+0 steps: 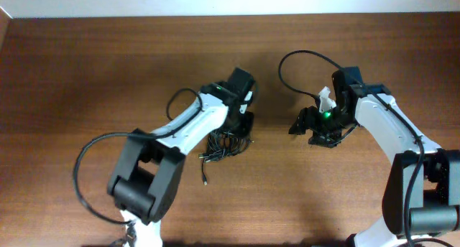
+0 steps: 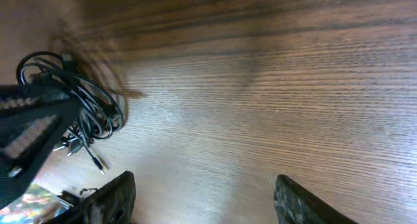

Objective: Untangle cables

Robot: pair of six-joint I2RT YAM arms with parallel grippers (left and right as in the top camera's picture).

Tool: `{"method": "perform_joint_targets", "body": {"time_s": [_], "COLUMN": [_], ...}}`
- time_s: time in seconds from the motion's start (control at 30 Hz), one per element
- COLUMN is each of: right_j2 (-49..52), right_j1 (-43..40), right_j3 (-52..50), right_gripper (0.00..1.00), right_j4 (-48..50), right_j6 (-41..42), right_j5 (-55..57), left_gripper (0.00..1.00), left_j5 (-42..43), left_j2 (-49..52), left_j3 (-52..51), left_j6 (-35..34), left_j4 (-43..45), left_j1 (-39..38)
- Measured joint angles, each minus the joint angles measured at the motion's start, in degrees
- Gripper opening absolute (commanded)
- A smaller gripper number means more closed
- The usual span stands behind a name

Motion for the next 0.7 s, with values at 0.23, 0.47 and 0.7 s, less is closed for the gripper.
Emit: {"method": "perform_joint_targets", "body": {"time_s": [0.23, 0.47, 0.7], "right_j2": [0.0, 0.0, 0.0], "right_j1": [0.0, 0.0, -0.37], "right_j3": [0.0, 0.0, -0.04], "right_gripper": [0.69, 0.68, 0.74], "right_j4": [0.0, -0.48, -0.42], "right_j6": [-0.9, -2.99, -7.61], "right_j5": [1.49, 1.49, -7.37], "left_gripper": [0.0, 0.0, 0.0], "left_j5": [-2.45, -2.47, 10.32], "left_j2": [4.66, 5.73, 1.31], "left_j3": [0.33, 4.15, 27.3], "left_j6": [-2.99, -1.22, 6.99], "left_j4": [5.01, -2.78, -22.62], "left_j1": [-2.8, -3.06, 3.96]}}
